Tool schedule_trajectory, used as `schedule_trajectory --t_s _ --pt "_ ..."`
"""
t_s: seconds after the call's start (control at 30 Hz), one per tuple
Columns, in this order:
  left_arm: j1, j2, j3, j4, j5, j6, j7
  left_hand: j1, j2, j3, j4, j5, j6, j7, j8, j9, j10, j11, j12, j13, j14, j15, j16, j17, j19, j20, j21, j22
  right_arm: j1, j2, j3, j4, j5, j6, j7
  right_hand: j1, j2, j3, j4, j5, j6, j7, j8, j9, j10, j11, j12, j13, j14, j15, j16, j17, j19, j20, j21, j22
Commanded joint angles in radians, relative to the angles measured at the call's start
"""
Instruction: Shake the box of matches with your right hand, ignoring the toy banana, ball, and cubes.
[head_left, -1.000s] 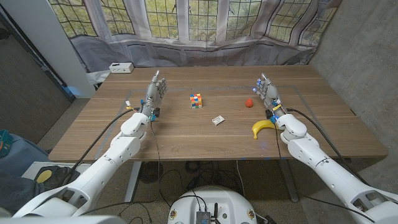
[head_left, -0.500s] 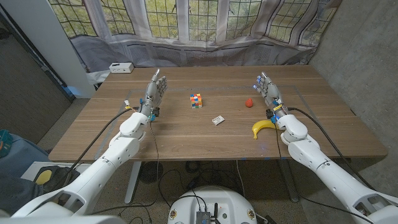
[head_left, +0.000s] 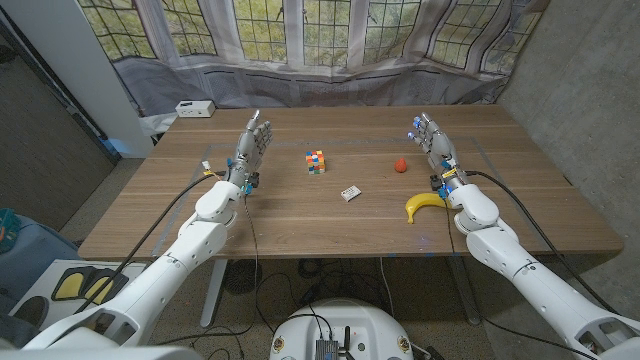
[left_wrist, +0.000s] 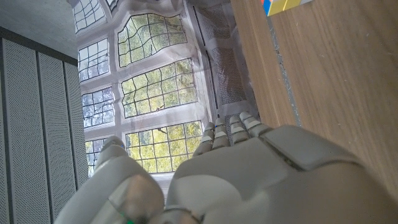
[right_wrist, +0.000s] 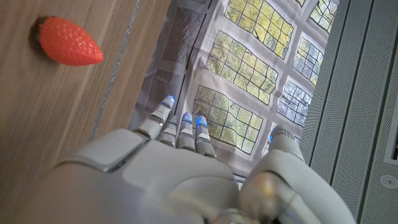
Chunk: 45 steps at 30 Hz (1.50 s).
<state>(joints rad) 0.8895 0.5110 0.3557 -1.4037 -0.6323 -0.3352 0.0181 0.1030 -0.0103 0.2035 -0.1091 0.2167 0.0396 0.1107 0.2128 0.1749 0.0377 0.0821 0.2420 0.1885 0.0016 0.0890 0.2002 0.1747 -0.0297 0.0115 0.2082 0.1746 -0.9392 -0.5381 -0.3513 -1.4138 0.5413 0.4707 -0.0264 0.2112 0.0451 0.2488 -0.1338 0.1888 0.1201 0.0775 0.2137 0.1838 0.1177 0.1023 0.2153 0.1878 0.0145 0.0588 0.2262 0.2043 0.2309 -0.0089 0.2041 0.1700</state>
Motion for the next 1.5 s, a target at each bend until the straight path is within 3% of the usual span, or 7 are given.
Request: schedule_trajectory --t_s 0.03,0.33,0.8,1.0,1.13,1.37,1.5 --pt "0.026 0.028 0.012 -0.077 0.039 0.063 0.062 0.019 0.002 0.008 -0.006 -0.008 0.024 0.005 0.001 0.001 0.024 0.006 0.005 0.003 0.026 0.005 0.008 0.004 0.043 0.014 0.016 0.003 -0.009 -0.023 0.013 0.0 -0.014 0.044 0.03 0.011 0.0 0.004 -0.003 -0.004 -0.001 0.007 -0.004 0.005 0.005 0.007 0.001 0.002 0.009 0.005 0.004 0.004 0.011 0.0 0.007 0.004" --pt "0.041 0.006 0.011 -0.067 0.049 0.005 0.064 0.033 0.008 0.01 -0.012 -0.012 0.092 -0.005 0.008 0.001 0.085 -0.01 0.015 0.003 0.081 -0.005 0.012 0.004 0.091 0.025 0.021 0.005 0.004 -0.032 0.008 0.025 -0.001 0.081 0.097 0.015 0.003 0.005 -0.004 -0.005 0.006 0.004 -0.003 0.005 0.014 0.007 0.003 0.003 0.013 0.006 0.004 0.004 0.014 -0.001 0.006 0.004" --pt "0.072 0.107 -0.013 -0.192 0.013 0.09 0.013 0.047 0.022 0.018 -0.016 -0.015 0.096 -0.005 -0.005 0.002 0.07 -0.008 0.0 0.004 0.068 -0.002 -0.004 0.004 0.055 0.05 -0.001 0.005 -0.013 -0.021 0.004 -0.024 -0.108 0.135 0.02 0.043 0.015 0.017 -0.015 -0.007 0.035 -0.016 0.003 0.005 0.055 -0.016 0.011 0.004 0.042 -0.003 0.009 0.003 0.043 -0.004 0.01 0.003" --pt "0.061 0.106 -0.014 -0.177 0.006 0.071 -0.018 0.049 0.025 0.019 -0.016 -0.016 0.095 -0.005 -0.008 0.002 0.067 -0.008 -0.004 0.004 0.062 -0.001 -0.007 0.004 0.045 0.05 -0.005 0.005 -0.008 -0.023 -0.003 -0.036 -0.151 0.142 0.006 0.06 0.016 0.023 -0.021 -0.008 0.046 -0.024 0.003 0.005 0.072 -0.021 0.012 0.004 0.068 -0.01 0.015 0.001 0.071 -0.006 0.017 0.003" --pt "0.059 0.101 -0.017 -0.167 0.014 0.048 -0.02 0.05 0.027 0.02 -0.016 -0.017 0.098 -0.005 -0.008 0.002 0.069 -0.008 -0.004 0.004 0.06 0.0 -0.009 0.004 0.04 0.052 -0.007 0.005 -0.019 -0.033 0.0 -0.061 -0.185 0.136 -0.019 0.068 0.021 0.024 -0.019 -0.01 0.076 -0.056 0.009 0.006 0.1 -0.036 0.016 0.004 0.086 -0.009 0.019 0.003 0.086 0.003 0.016 0.003" --pt "0.071 0.078 -0.026 -0.153 0.016 -0.005 -0.012 0.053 0.032 0.022 -0.016 -0.018 0.108 -0.005 -0.008 0.002 0.079 -0.014 -0.003 0.004 0.052 -0.003 -0.012 0.004 0.018 0.049 -0.016 0.005 -0.037 -0.049 0.011 -0.106 -0.253 0.127 -0.069 0.087 0.029 0.032 -0.023 -0.01 0.113 -0.072 0.017 0.006 0.13 -0.057 0.019 0.005 0.103 -0.011 0.021 0.003 0.102 0.005 0.016 0.003" --pt "0.075 0.079 -0.028 -0.152 0.018 -0.013 -0.014 0.054 0.034 0.023 -0.016 -0.019 0.112 -0.004 -0.008 0.002 0.08 -0.015 -0.003 0.005 0.05 -0.005 -0.013 0.004 0.016 0.048 -0.016 0.005 -0.038 -0.062 0.014 -0.123 -0.284 0.121 -0.079 0.136 0.053 0.059 -0.036 0.0 0.129 -0.091 0.018 0.006 0.144 -0.078 0.016 0.004 0.112 -0.015 0.019 0.001 0.107 0.005 0.012 0.003"
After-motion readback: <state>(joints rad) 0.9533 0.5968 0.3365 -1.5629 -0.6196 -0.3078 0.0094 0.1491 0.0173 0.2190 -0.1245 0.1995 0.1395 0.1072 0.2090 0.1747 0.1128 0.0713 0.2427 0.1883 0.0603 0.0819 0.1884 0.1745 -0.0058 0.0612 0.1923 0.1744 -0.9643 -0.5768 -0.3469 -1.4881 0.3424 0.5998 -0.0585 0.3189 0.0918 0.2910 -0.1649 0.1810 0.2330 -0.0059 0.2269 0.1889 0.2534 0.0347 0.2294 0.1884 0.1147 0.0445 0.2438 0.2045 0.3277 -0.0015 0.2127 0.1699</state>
